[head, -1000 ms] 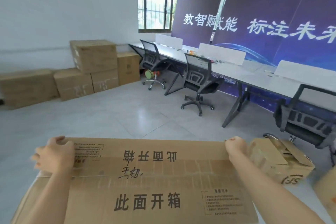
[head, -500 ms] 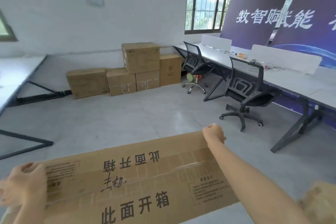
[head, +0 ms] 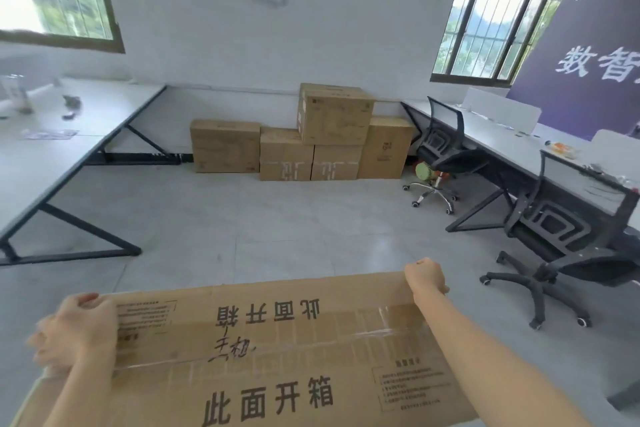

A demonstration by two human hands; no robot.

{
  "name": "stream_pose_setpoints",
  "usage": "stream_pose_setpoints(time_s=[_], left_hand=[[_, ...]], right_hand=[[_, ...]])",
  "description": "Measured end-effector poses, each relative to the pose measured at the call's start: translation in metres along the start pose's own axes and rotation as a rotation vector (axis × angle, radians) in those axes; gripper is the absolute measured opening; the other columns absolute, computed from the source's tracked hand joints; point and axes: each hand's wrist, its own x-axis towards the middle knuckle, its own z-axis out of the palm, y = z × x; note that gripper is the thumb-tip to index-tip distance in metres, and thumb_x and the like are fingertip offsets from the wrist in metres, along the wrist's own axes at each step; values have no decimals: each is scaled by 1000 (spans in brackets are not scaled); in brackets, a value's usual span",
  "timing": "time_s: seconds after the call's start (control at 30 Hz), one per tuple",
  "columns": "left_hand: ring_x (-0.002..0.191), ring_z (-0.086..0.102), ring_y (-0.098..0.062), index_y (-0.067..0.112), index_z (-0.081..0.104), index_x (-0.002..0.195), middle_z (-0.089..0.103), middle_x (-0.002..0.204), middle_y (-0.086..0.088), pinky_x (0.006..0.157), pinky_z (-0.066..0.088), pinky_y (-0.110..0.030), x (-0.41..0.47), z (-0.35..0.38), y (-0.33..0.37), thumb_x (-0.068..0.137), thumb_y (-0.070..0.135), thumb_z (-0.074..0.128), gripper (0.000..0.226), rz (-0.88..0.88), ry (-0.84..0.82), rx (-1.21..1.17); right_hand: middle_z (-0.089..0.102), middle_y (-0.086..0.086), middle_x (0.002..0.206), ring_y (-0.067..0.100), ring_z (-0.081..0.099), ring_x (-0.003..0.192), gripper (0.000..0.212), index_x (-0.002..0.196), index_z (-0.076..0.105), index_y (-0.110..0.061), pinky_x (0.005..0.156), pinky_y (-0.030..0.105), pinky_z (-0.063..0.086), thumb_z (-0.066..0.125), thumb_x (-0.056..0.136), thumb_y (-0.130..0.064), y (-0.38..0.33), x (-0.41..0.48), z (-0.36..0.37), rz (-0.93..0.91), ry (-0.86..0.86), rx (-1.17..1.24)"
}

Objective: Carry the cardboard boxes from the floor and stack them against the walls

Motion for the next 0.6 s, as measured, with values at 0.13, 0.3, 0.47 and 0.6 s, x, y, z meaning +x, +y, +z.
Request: stream_pose_setpoints(time_s=[0.13,0.3,0.47,0.6], left_hand=[[108,40,-44,20,63,107,49,112,-27,93,35,-53,-30,-33,92,84,27,59,24,10,-4,-48],[117,34,-42,13,63,110,46,119,-25,100,30,-52,7,-1,134,88,17,56,23,15,-14,-46],[119,33,-40,15,63,110,45,121,-21,100,31,-53,47,26,166,89,16,57,23,-4,11,-56],[120,32,-40,16,63,110,45,122,-22,101,29,-52,91,58,195,88,15,55,23,-33,36,-38]], right_hand=[[57,18,113,39,45,111,9,91,55,-9,75,31,22,47,87,-7,-46,40,29,-6,39,-3],[55,19,118,41,45,113,14,92,57,-11,76,32,21,45,88,-6,-89,84,62,-3,71,-39],[54,19,120,40,47,113,21,103,62,-7,93,38,31,46,90,-10,-140,127,108,-38,71,-47],[56,21,118,40,48,111,15,87,61,-9,97,39,31,46,89,-8,-187,168,157,-69,36,-26]])
